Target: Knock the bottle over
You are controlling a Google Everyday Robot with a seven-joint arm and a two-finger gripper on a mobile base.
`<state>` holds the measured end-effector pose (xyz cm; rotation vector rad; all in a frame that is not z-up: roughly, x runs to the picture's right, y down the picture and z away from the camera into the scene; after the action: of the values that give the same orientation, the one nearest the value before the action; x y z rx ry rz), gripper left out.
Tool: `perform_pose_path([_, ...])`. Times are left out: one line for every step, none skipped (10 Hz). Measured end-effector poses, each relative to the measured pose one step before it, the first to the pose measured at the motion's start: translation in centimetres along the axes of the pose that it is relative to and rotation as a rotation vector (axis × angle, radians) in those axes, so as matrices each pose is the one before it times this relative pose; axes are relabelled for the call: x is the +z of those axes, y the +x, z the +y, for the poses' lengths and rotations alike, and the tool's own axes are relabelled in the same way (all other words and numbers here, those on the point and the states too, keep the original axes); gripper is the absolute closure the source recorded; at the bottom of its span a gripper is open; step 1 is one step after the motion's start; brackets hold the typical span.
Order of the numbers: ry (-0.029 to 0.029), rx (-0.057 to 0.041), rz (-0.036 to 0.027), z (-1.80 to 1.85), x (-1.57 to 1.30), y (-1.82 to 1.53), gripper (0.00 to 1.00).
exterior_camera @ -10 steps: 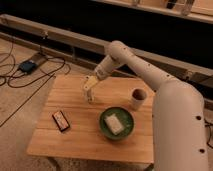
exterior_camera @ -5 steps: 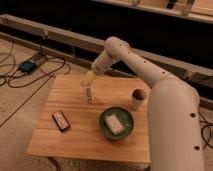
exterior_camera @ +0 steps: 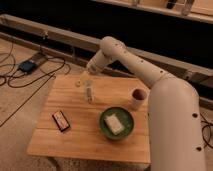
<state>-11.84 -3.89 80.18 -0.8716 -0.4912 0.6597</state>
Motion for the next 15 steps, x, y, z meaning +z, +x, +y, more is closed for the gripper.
perform_pose_path([-0.01633, 0.00592, 0.00998, 0.586, 0.175, 0.596, 0.20])
perform_pose_path([-0.01114, 0.00616, 0.00837, 0.466, 0.029, 0.547, 0.20])
perform_pose_path([-0.01286, 0.00911, 0.00818, 0.487, -0.029, 0.654, 0.20])
perform_pose_path([-0.01953, 0.01339, 0.00518, 0.723, -0.308, 0.706, 0.20])
perform_pose_path([-0.01563, 0.00963, -0.00359, 0.577, -0.384, 0.346, 0.20])
perform_pose_path([-0.03283, 0.01478, -0.00505, 1.145, -0.727, 0.659, 0.20])
perform_pose_path([-0.02298, 0.01034, -0.00771, 0.786, -0.549, 0.420, 0.20])
perform_pose_path([-0.02268, 0.01002, -0.00649, 0.735, -0.501, 0.507, 0.20])
perform_pose_path([-0.01239, 0.00873, -0.00852, 0.369, -0.434, 0.369, 0.20])
perform_pose_path([-0.00981, 0.01297, -0.00966, 0.160, -0.688, 0.525, 0.20])
perform_pose_path([0.00434, 0.01232, -0.00921, -0.398, -0.453, 0.239, 0.20])
perform_pose_path([0.01234, 0.00951, -0.00875, -0.664, -0.299, 0.008, 0.20])
perform_pose_path([0.02269, 0.00664, -0.00718, -0.996, -0.252, -0.074, 0.20])
perform_pose_path([0.03408, -0.00013, -0.00793, -1.188, -0.288, -0.303, 0.20])
perform_pose_path([0.02926, -0.00471, -0.00636, -0.872, -0.157, -0.373, 0.20])
